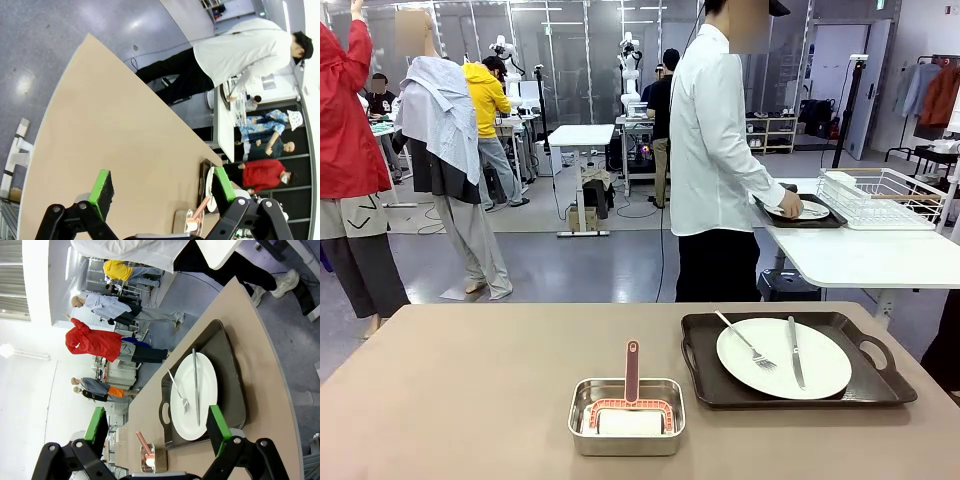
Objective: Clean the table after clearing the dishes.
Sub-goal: When the left (or right) Handle tray is removed, use the left hand (or right hand) to clean the left (or right) side of the table with the Lint Roller.
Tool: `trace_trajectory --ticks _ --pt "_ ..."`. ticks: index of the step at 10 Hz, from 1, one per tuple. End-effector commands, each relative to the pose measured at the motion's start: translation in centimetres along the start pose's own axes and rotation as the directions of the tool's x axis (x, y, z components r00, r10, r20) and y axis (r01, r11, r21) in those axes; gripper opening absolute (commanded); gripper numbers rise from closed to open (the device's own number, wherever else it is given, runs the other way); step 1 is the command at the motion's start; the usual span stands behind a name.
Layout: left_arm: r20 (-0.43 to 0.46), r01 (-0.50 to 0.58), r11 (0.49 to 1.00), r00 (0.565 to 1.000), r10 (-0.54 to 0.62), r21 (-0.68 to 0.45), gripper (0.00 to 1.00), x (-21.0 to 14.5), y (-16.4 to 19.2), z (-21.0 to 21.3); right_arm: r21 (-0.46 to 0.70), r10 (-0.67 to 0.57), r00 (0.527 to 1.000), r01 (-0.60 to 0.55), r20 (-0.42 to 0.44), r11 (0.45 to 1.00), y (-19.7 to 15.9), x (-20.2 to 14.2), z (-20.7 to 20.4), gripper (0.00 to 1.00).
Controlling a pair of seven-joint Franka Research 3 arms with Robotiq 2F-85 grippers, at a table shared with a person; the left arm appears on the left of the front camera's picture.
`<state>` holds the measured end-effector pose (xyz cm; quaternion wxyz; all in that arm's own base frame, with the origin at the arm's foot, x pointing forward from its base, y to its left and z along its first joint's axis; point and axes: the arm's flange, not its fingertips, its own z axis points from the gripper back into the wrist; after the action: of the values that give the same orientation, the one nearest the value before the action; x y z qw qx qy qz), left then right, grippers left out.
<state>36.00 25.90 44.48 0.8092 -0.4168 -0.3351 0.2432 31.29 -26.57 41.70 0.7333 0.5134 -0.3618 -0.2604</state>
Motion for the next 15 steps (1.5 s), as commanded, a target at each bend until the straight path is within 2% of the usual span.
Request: trace_trajectory --ticks 1,3,4,5,7,8,9,11,12,14,15 --pt "-0.119 0.137 0.989 0.983 -0.142 -0.053 1.0 -0.7 -2.6 -2.0 0.004 0.006 1.0 -0.006 -0.004 1.0 0.0 -0.1 0.2 1.0" --pt "-0.289 0.222 0.967 0.925 -0.249 -0.123 1.0 -2.6 -6.2 -5.4 0.004 0.006 1.0 -0.006 -0.004 1.0 0.0 -0.1 0.2 1.0" --pt "-0.369 0.273 0.951 0.877 -0.308 -0.145 1.0 -3.9 -8.0 -7.3 0.004 0.006 1.0 -0.006 -0.004 1.0 0.0 -0.1 0.2 1.0" --pt "-0.456 0.311 0.927 0.808 -0.374 -0.209 1.0 -5.9 -10.4 -9.7 0.004 0.006 1.0 -0.006 -0.004 1.0 0.0 -0.1 0.2 1.0" --pt "-0.59 0.434 0.855 0.623 -0.513 -0.285 1.0 -11.3 -15.3 -14.9 0.004 0.006 1.0 -0.006 -0.004 1.0 0.0 -0.1 0.2 1.0" --pt "-0.615 0.469 0.815 0.544 -0.571 -0.342 1.0 -13.9 -17.7 -17.2 0.004 0.006 1.0 -0.006 -0.004 1.0 0.0 -0.1 0.2 1.0" --pt "-0.629 0.522 0.756 0.446 -0.636 -0.394 1.0 -16.6 -20.5 -19.9 0.004 0.006 1.0 -0.006 -0.004 1.0 0.0 -0.1 0.2 1.0" --pt "-0.66 0.595 0.666 0.281 -0.697 -0.451 1.0 -20.7 -24.4 -24.4 0.004 0.006 1.0 -0.006 -0.004 1.0 0.0 -0.1 0.2 1.0" --pt "-0.662 0.619 0.63 0.226 -0.714 -0.468 1.0 -21.9 -25.5 -25.9 0.004 0.006 1.0 -0.006 -0.004 1.0 0.0 -0.1 0.2 1.0" --pt "-0.667 0.632 0.601 0.172 -0.725 -0.489 1.0 -23.4 -26.7 -27.3 0.004 0.006 1.0 -0.006 -0.004 1.0 0.0 -0.1 0.2 1.0" --pt "-0.674 0.59 0.644 0.214 -0.707 -0.488 1.0 -24.3 -26.6 -26.2 0.004 0.006 1.0 -0.006 -0.004 1.0 0.0 -0.1 0.2 1.0"
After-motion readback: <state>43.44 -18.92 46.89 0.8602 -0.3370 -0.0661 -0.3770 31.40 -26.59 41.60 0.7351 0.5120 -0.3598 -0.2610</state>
